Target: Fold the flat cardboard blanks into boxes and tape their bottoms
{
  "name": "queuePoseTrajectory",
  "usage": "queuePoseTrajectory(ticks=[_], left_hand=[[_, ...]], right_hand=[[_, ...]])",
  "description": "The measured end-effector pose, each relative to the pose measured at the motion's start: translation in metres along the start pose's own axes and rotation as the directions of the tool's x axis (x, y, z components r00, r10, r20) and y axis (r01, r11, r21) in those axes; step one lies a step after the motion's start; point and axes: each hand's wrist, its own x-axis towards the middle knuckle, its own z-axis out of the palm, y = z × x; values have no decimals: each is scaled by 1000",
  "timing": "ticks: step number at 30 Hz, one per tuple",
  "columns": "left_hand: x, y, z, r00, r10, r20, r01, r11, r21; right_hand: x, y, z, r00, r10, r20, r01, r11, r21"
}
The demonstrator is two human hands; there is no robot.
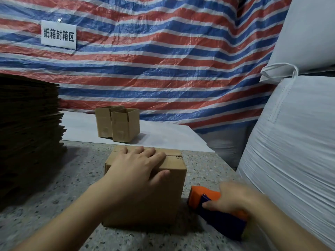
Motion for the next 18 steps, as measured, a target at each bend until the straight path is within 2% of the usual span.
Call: queuePoseTrajectory(ticks=[6, 10, 15, 18], left_hand=[[0, 2, 0, 1000, -11, -5, 11, 1000, 1], [-1, 2, 1, 1000, -12, -9, 12, 1000, -4], [-2, 1, 1, 1000, -7, -19, 7, 1000, 2], [-1, 0, 2, 1000, -4, -23, 4, 1000, -5]], right_hand=[[-6, 3, 30, 1000, 10, -1, -10, 987, 158], [-7, 5, 49, 994, 28, -103, -1, 967, 256], [-5, 5, 60, 966, 64, -250, 0, 969, 247], [-5, 11, 46, 954, 69, -292, 69, 897, 437]])
